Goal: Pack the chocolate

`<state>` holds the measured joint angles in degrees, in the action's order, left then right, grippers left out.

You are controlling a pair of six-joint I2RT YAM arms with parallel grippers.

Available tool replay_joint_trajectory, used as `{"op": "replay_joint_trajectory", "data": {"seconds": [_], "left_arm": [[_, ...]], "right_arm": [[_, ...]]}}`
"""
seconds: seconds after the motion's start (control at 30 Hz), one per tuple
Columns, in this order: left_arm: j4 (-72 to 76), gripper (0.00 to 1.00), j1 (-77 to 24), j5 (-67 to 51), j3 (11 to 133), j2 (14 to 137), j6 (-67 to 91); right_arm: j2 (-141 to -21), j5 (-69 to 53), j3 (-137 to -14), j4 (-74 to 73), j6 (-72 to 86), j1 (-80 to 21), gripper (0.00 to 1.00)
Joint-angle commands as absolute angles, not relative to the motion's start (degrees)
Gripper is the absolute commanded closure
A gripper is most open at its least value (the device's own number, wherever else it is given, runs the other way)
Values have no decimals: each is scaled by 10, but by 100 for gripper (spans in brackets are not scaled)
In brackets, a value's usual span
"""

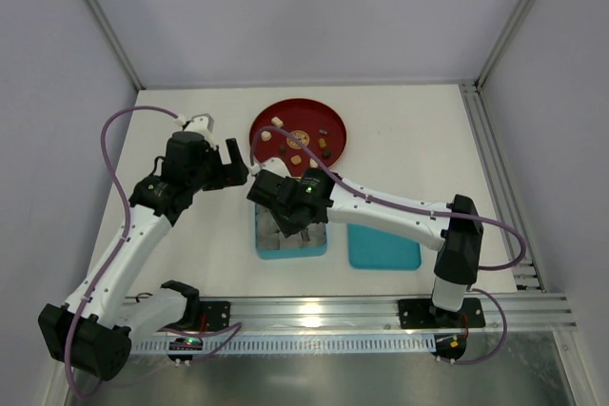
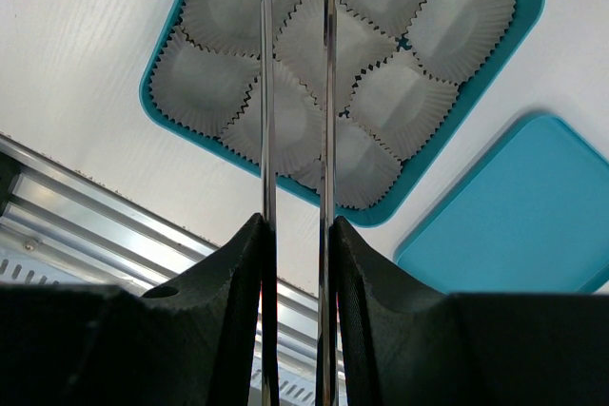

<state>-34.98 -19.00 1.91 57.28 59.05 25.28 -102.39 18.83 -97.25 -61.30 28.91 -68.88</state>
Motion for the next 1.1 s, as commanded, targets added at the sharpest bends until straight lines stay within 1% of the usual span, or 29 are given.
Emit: {"op": "replay_joint_trajectory", "data": {"seconds": [0.0, 0.6, 0.7, 1.07], "left_arm": [[-337, 0, -187, 25, 571, 578, 254], [-338, 0, -187, 23, 570, 578, 254], [-338, 0, -187, 23, 570, 579, 254], [-338, 0, -187, 24, 571, 578, 254]], "right_arm": [[-1027, 194, -978, -595, 292, -692, 77], [-1046, 204, -990, -592, 285, -691, 75], [-1046, 207, -991, -594, 284, -691, 71], [-1043, 208, -998, -597, 284, -691, 69]]}}
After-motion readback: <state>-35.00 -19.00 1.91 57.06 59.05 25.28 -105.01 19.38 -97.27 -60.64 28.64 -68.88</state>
